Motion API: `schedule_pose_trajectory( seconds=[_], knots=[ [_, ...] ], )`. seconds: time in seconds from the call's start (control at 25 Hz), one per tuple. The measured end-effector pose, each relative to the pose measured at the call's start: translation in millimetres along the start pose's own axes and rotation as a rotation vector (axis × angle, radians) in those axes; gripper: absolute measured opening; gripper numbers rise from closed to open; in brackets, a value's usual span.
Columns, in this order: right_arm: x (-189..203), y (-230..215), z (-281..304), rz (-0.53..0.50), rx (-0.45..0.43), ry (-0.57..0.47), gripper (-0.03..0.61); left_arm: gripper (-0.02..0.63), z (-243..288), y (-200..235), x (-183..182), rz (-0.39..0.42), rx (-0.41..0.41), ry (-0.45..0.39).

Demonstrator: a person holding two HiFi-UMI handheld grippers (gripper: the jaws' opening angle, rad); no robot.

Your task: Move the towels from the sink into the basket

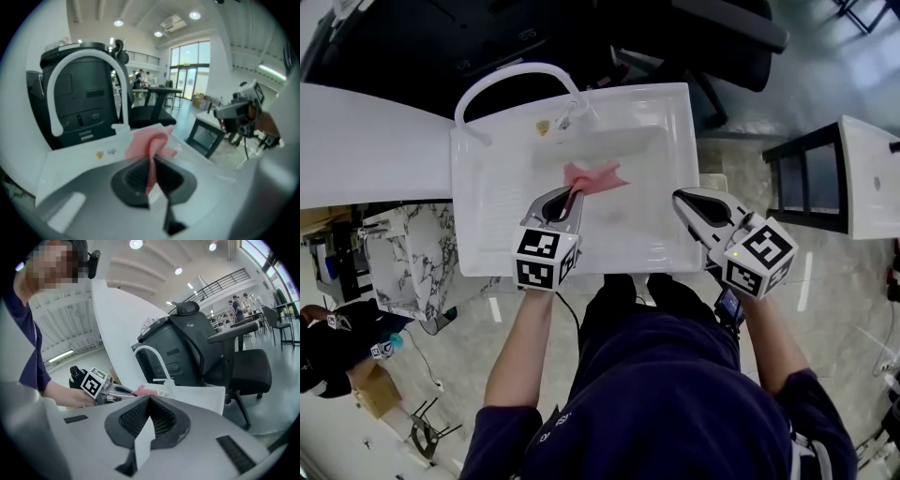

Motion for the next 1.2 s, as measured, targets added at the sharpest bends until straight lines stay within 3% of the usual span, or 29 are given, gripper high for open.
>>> schedule_pose_trajectory(
  seconds=[0.2, 0.4, 0.88, 1.2],
  knots=[
    [3.5, -8.7, -22.4, 0.005, 0.054, -0.002, 0.006, 0.011, 0.9, -31.8, -9.6, 0.034, 0.074, -0.018],
    [7.3, -4.5, -36.3, 0.022, 0.142, 0.009, 0.006, 0.011, 7.6, -49.9, -6.6, 0.039, 0.2, -0.023],
    [17.7, 52.6, -56.9, 0.057, 0.386, 0.023, 0.006, 0.011, -7.0, -62.4, 15.2, 0.173, 0.421, 0.009],
    [23.8, 68.5, -100.0, 0.089, 0.538, 0.0, 0.006, 0.011, -7.5, -99.8, 16.4, 0.249, 0.54, 0.02]
  ],
)
Point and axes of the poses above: the fingertips, and each gripper's own axes: z forward along the fingers, y to its left, x out of its underside, the point moved 1 cm from there along -z, backward along the fingers, and after that the axes turned 13 degrees about -z, right-handed, at the moved point
